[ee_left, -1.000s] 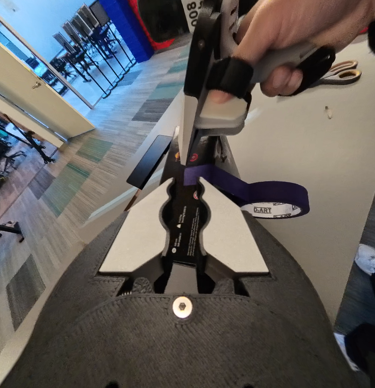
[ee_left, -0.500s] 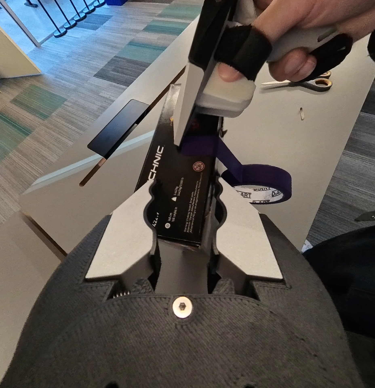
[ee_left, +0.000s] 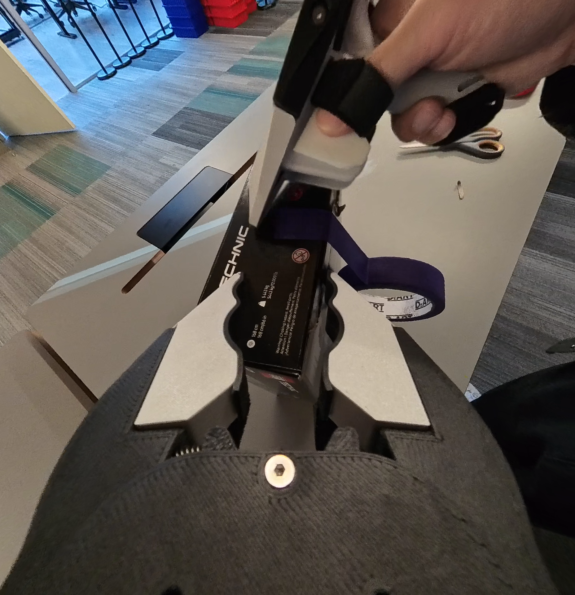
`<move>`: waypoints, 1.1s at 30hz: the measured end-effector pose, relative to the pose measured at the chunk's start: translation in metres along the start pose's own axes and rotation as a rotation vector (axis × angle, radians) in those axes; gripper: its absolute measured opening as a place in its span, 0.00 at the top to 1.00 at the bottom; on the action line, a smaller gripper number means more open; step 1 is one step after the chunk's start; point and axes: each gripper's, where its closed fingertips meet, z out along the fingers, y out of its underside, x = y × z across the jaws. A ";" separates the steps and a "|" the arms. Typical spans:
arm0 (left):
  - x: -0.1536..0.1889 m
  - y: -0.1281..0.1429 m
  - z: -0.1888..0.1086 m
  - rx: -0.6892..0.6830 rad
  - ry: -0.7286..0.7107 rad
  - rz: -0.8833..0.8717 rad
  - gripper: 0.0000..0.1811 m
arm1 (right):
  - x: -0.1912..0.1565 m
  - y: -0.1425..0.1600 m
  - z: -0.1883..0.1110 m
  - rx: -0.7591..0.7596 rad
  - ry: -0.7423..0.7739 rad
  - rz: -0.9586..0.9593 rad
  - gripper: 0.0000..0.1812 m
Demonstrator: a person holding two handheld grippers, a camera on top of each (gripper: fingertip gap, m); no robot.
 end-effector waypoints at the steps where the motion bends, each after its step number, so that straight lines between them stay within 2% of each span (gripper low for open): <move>1: 0.000 0.000 0.000 0.001 0.000 0.002 0.74 | -0.003 -0.002 -0.003 0.015 -0.003 -0.026 1.00; 5: 0.001 0.000 0.000 0.012 -0.005 -0.002 0.74 | -0.012 0.025 0.005 -0.129 -0.070 0.010 1.00; 7: 0.000 0.000 0.000 0.020 -0.009 -0.008 0.74 | -0.008 0.015 0.004 -0.076 -0.060 0.028 1.00; 9: 0.001 0.000 0.000 0.021 -0.007 -0.008 0.74 | 0.010 -0.005 -0.008 0.047 0.054 -0.028 1.00; 11: 0.001 0.000 0.000 0.021 -0.006 -0.004 0.74 | 0.003 -0.013 -0.018 0.109 -0.020 -0.015 1.00; 13: 0.001 0.000 0.000 0.027 -0.009 -0.006 0.74 | -0.010 0.001 -0.016 0.037 -0.136 0.047 1.00; 15: 0.001 0.000 0.000 0.037 -0.010 -0.013 0.74 | -0.002 0.019 -0.008 -0.054 -0.086 -0.010 1.00; 18: 0.000 -0.001 0.000 0.039 -0.010 -0.019 0.74 | 0.013 -0.002 -0.020 0.085 0.006 -0.010 1.00; 19: 0.001 -0.001 0.000 0.037 -0.008 -0.016 0.74 | 0.007 -0.003 -0.023 0.096 -0.013 -0.056 1.00; 21: 0.001 0.000 0.000 0.036 -0.008 -0.006 0.74 | -0.025 0.012 -0.021 0.040 -0.182 -0.133 1.00; 24: 0.001 0.000 0.000 0.046 -0.010 -0.013 0.74 | -0.012 0.043 -0.010 -0.077 -0.123 -0.206 1.00; 26: 0.001 -0.001 0.000 0.044 -0.009 -0.019 0.74 | -0.012 0.039 -0.014 -0.001 -0.184 -0.131 1.00; 28: 0.002 -0.001 0.000 0.041 -0.008 -0.016 0.74 | -0.016 0.041 -0.020 0.038 -0.253 -0.150 1.00; 31: 0.001 -0.001 0.000 0.040 -0.013 -0.015 0.74 | 0.004 0.057 -0.013 0.003 -0.150 -0.196 1.00; 33: 0.001 -0.001 0.000 0.039 -0.010 -0.016 0.74 | -0.004 0.059 -0.017 0.030 -0.210 -0.227 1.00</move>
